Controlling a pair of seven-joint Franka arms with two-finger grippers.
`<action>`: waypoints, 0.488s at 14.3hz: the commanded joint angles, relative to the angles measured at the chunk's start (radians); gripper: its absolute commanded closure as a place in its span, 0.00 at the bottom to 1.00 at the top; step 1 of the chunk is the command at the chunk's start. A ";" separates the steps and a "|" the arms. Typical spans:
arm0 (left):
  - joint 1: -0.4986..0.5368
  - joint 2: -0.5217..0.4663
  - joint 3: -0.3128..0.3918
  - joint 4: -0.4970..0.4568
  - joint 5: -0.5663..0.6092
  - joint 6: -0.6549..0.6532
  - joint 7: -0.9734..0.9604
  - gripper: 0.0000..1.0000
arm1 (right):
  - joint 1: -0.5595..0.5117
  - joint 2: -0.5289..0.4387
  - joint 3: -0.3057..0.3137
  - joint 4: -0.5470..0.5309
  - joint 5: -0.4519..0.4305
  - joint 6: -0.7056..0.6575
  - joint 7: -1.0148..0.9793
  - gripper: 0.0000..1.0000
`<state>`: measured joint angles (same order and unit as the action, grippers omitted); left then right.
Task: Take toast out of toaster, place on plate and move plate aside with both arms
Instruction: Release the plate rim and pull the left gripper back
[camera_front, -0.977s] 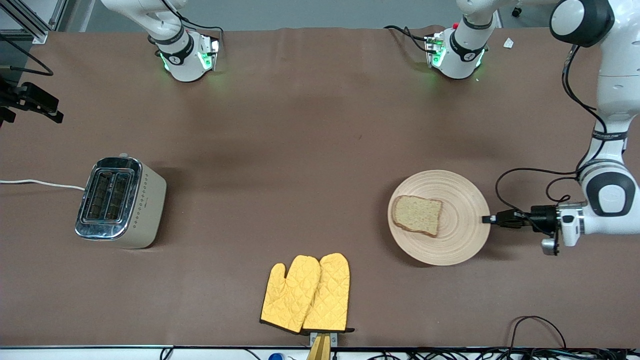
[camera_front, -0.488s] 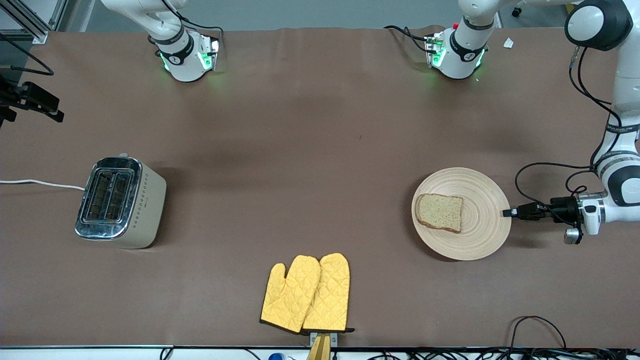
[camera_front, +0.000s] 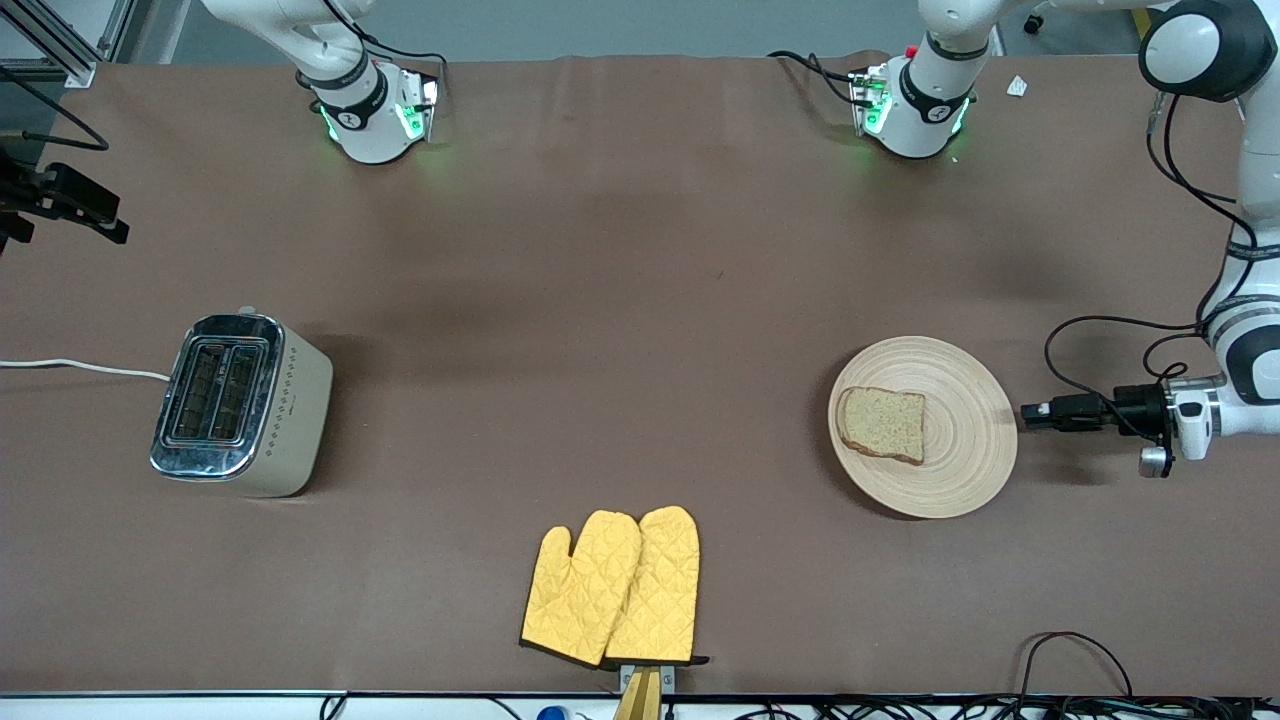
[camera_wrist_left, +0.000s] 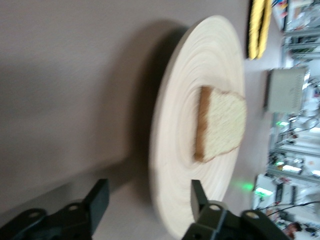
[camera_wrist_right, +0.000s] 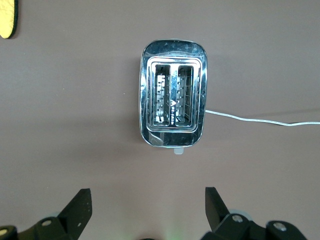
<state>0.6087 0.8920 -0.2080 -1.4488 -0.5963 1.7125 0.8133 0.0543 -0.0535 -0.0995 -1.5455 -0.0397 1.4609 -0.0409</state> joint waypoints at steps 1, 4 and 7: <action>0.006 -0.051 -0.011 0.045 0.128 -0.022 -0.034 0.00 | 0.006 -0.011 0.000 -0.015 -0.005 -0.002 0.018 0.00; -0.009 -0.135 -0.031 0.087 0.277 -0.022 -0.094 0.00 | 0.006 -0.011 0.000 -0.015 -0.005 -0.002 0.018 0.00; -0.085 -0.267 -0.039 0.094 0.404 -0.022 -0.161 0.00 | 0.006 -0.011 0.000 -0.015 -0.005 -0.002 0.018 0.00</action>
<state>0.5801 0.7312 -0.2550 -1.3355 -0.2666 1.7031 0.6997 0.0543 -0.0535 -0.0995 -1.5465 -0.0397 1.4607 -0.0409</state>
